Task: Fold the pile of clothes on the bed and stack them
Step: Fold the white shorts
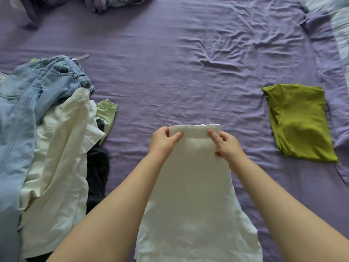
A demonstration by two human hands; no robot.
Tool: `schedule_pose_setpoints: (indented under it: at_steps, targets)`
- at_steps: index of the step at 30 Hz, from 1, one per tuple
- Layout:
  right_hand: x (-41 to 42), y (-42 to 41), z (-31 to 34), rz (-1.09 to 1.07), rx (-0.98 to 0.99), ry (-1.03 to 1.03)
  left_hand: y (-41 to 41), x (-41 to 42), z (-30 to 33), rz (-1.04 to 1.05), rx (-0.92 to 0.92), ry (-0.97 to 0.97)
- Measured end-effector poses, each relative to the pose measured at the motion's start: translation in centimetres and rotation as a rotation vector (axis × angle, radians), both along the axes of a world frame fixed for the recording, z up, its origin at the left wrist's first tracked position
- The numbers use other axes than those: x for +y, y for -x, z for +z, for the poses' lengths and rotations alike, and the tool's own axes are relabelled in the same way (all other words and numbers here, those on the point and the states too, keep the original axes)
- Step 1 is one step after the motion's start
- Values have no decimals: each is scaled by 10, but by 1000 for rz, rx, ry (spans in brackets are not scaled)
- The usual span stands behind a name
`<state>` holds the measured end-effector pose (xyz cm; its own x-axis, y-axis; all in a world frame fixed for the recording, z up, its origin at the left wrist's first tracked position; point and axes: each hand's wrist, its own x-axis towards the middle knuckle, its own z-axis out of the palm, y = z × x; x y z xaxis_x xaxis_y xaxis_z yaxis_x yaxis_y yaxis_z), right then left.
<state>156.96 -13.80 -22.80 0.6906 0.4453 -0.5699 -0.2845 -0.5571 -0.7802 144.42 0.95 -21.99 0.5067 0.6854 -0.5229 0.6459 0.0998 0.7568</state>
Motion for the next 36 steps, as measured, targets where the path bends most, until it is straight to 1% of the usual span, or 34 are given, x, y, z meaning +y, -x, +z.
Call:
schedule_pose_setpoints:
  at_steps: [2,3,4,5,6,7,9,11,13,15,16,18,20,22,25,28,31,33,35,36]
  targets:
    - [-14,6,16,29,-7,-46,16,-9,18,-110,168,-261]
    - [-23,10,22,71,-73,-28,26,-17,27,-146,190,-333]
    - [-33,14,28,118,-157,11,36,-26,35,-166,169,-322]
    - [-43,21,35,145,-209,35,45,-35,40,-161,112,-248]
    - [-54,28,39,149,-208,28,55,-46,45,-135,47,-150]
    - [-63,38,44,135,-163,-1,65,-56,47,-109,-7,-61]
    - [-83,60,50,61,-12,-73,86,-76,47,-81,-73,50]
    - [-100,80,49,-23,145,-149,106,-94,42,-43,-94,164]
    - [-115,96,43,-88,251,-168,122,-112,33,50,-80,234]
    - [-124,108,38,-159,302,-123,131,-128,25,180,-55,206]
    - [-128,116,34,-177,292,-79,135,-135,21,248,-51,187]
    - [-136,130,24,-162,209,27,139,-150,13,351,-24,149]
    - [-146,145,13,-123,145,128,146,-164,3,382,35,106]
    - [-157,159,1,-117,150,194,155,-178,-7,371,106,102]
    - [-172,175,-9,-122,177,184,171,-196,-19,382,190,163]
    - [-174,178,-13,-149,196,111,180,-200,-26,392,137,278]
    - [-161,167,-14,-206,202,72,175,-182,-28,437,16,339]
    - [-152,160,-16,-139,134,127,166,-160,-26,514,-99,334]
    - [-146,155,-15,-52,51,130,155,-134,-23,559,-127,332]
    - [-145,155,-15,-24,27,113,150,-122,-23,549,-120,323]
